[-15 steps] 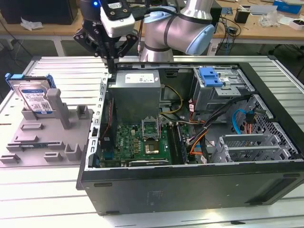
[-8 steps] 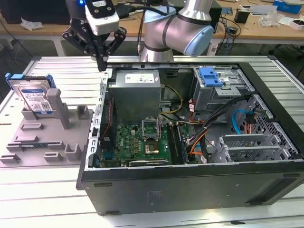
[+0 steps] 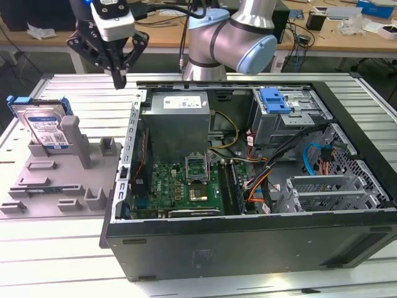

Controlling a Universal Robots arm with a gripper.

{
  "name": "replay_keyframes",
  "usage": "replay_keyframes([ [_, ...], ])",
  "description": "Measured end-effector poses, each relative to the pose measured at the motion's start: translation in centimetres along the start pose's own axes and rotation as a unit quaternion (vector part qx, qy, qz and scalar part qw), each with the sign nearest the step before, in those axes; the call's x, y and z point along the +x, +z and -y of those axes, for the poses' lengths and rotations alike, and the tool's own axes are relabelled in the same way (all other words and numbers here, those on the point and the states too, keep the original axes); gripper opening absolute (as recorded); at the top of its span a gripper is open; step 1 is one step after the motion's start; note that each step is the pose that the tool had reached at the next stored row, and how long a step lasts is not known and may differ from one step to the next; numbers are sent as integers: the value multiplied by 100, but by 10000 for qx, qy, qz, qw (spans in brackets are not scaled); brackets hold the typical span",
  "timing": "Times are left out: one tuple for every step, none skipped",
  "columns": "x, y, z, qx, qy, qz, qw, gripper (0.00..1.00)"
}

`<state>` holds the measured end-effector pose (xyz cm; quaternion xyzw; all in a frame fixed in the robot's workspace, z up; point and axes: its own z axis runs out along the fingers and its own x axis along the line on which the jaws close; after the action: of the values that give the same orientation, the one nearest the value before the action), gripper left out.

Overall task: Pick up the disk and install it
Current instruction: 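Reach for the disk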

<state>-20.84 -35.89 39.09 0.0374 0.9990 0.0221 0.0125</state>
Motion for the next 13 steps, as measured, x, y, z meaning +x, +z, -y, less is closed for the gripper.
replay_keyframes([
  [27, 1, -10, -1, 1, 1, 10000, 11],
  [52, 1, -19, -1, 1, 1, 10000, 11],
  [78, 1, -29, 0, 0, 0, 10000, 11],
  [101, 2, -38, 0, -1, 0, 10000, 11],
  [139, 3, -54, 0, 0, 0, 10000, 11],
  [162, 3, -64, 0, 1, 0, 10000, 11],
  [187, 3, -73, 0, 0, 0, 10000, 11],
  [221, 4, -86, 0, 0, 0, 10000, 11],
  [244, 4, -94, 0, 0, 0, 10000, 11],
  [281, 5, -107, 0, 1, 0, 10000, 11],
  [305, 6, -115, 0, 1, 0, 10000, 11],
  [329, 6, -123, 0, 0, 0, 10000, 11],
  [353, 7, -131, 0, 0, 0, 10000, 11],
])
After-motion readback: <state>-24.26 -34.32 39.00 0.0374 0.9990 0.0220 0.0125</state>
